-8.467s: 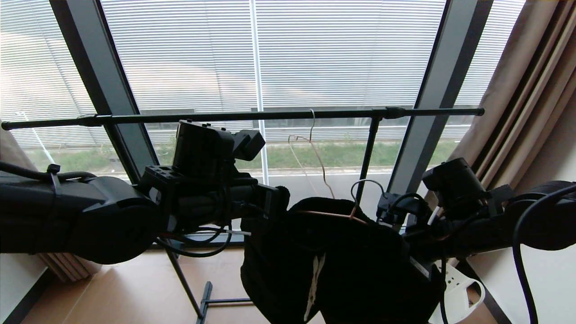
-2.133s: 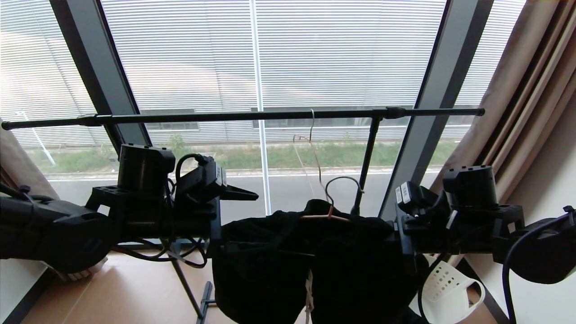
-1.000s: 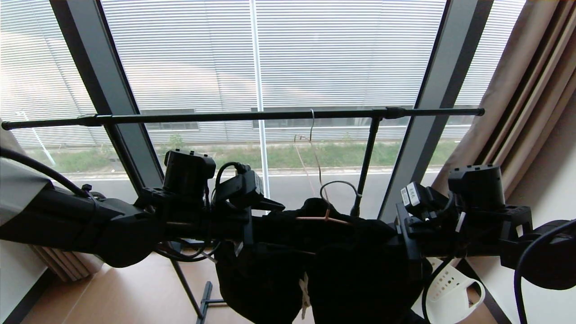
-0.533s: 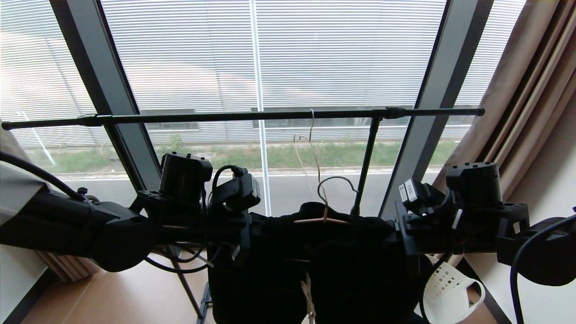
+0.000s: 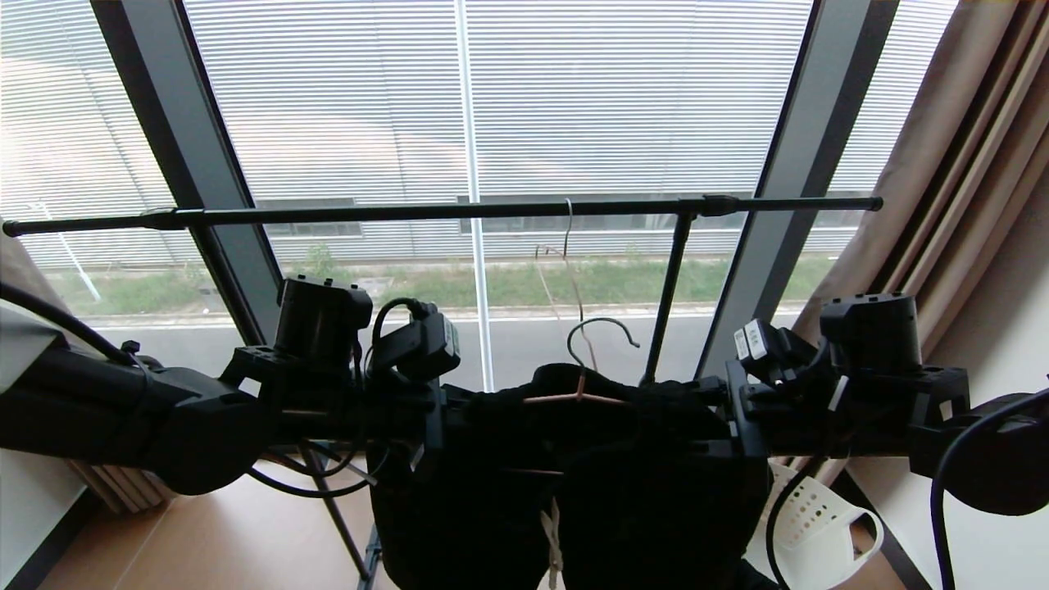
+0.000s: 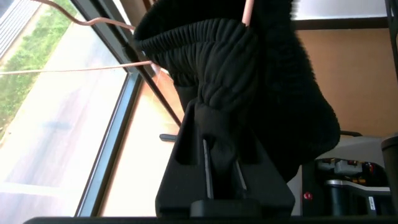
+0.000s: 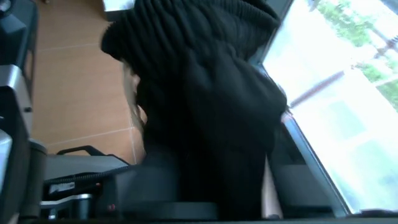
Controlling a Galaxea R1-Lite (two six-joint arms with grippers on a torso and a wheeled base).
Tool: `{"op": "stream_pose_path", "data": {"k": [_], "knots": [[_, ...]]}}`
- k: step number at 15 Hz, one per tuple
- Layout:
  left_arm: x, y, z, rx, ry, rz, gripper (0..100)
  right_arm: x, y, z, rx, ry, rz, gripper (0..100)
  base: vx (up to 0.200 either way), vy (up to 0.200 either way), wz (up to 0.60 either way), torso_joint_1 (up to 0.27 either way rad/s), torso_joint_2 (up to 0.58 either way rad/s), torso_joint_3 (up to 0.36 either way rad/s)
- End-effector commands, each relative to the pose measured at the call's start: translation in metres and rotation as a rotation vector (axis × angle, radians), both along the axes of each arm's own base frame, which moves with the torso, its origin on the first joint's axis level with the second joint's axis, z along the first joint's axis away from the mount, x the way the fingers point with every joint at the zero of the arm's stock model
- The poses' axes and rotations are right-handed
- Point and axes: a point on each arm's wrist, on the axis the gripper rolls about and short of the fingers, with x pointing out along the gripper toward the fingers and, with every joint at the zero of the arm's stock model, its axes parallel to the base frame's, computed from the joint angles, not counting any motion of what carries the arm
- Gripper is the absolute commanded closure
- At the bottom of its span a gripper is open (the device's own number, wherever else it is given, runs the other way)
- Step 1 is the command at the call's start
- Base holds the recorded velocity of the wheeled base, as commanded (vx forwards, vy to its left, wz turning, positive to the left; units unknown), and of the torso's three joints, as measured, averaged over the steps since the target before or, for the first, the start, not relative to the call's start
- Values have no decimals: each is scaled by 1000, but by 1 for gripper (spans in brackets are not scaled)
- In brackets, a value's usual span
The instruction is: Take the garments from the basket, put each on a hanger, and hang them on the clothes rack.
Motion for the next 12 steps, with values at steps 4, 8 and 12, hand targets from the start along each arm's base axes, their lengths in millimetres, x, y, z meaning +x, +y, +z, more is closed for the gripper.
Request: {"op": "stream_pose_path", "data": {"k": [4, 8, 12], "knots": [[1, 17, 3, -3, -1, 49, 100, 2, -13, 0, 7, -34, 6, 0, 0, 0, 0, 0, 0, 0], [-1, 30, 7, -26, 7, 63, 100, 2, -18, 2, 25, -36, 13, 0, 0, 0, 0, 0, 0, 0], [-6, 48, 14, -54, 12, 88, 100, 4, -20, 3, 26, -39, 6, 0, 0, 0, 0, 0, 0, 0]]}}
